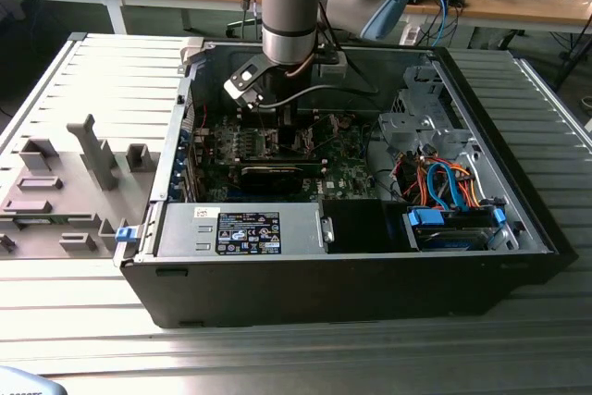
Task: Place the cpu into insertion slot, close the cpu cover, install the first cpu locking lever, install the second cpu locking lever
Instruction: 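Place the cpu into insertion slot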
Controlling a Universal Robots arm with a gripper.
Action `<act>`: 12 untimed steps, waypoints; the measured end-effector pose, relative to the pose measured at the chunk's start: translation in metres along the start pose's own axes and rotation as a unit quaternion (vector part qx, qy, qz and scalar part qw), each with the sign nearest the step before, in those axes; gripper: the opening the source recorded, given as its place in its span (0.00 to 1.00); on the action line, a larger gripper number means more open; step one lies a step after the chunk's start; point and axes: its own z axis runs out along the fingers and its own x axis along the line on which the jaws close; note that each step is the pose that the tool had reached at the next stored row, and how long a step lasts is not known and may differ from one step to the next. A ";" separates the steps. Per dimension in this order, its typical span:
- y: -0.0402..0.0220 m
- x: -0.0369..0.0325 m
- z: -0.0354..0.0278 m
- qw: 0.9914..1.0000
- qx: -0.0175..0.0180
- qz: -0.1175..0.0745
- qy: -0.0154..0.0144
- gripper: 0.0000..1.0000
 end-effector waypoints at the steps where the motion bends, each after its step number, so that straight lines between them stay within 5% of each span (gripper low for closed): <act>1: 0.0000 0.0000 0.0000 1.000 0.000 0.000 0.000 0.55; 12: 0.0000 0.0000 0.0001 1.000 0.000 0.000 0.000 0.62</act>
